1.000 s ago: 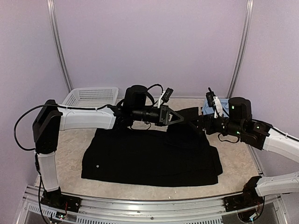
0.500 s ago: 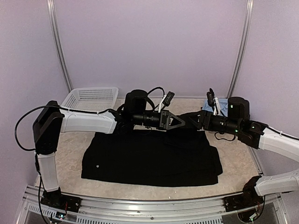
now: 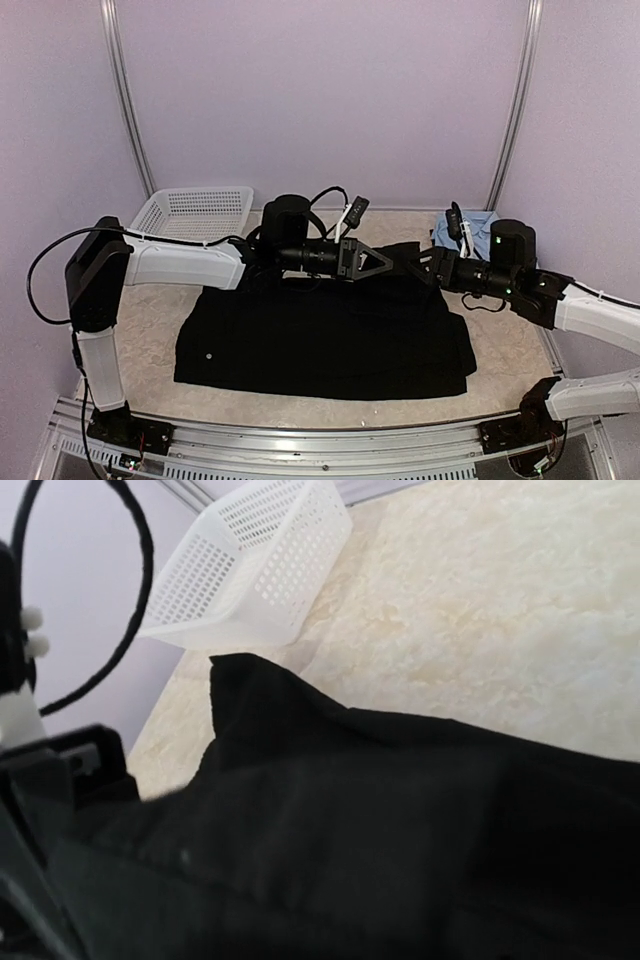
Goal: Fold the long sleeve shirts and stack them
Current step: Pass from the left arm to the right
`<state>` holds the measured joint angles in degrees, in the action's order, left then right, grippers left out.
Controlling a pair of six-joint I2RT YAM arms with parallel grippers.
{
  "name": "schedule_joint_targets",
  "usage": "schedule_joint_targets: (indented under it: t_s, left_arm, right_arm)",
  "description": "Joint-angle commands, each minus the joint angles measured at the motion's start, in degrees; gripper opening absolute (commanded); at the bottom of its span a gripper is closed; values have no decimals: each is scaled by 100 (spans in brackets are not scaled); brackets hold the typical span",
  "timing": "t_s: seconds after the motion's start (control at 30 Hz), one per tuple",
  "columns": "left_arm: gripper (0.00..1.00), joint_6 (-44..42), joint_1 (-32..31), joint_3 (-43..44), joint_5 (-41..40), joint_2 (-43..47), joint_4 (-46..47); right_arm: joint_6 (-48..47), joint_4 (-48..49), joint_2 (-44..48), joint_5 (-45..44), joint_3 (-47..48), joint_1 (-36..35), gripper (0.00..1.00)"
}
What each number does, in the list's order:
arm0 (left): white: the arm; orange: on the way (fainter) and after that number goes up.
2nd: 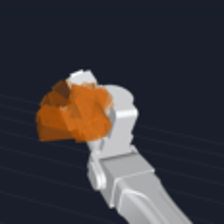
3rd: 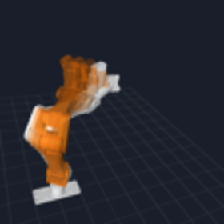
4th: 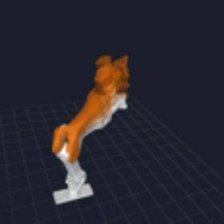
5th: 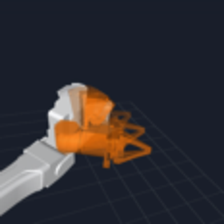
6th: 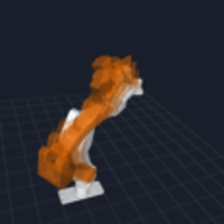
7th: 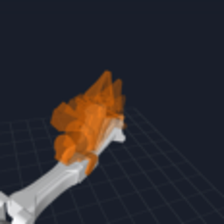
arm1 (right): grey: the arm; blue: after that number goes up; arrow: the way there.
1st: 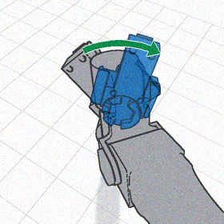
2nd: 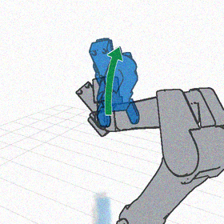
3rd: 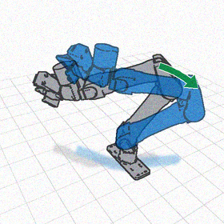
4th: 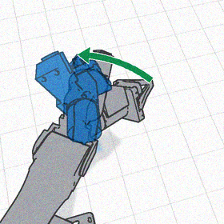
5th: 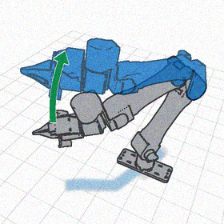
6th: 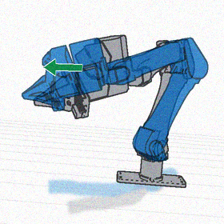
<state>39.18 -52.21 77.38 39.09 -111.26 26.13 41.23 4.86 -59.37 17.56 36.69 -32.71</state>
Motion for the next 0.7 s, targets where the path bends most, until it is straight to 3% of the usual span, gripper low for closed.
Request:
schedule_joint_targets:
  t_s: [0.0,0.27,0.43,0.53,0.67]
  left_arm:
    - [0,95,23,69,-214,242,17]
    - [0,1423,298,406,-154,-36,-587]
    - [0,2417,485,459,343,-195,-306]
    - [0,2586,496,734,531,-422,-562]
    - [0,2792,525,989,650,-592,-643]
  right_arm:
    - [-167,-135,380,-25,-129,57,71]
    - [-2057,-1302,1053,-530,170,-3,73]
    - [-3220,-2040,1024,-1130,573,-109,72]
    - [-3412,-1913,1042,-1216,682,-259,72]
    - [-3687,-2289,708,-2037,1062,-595,72]
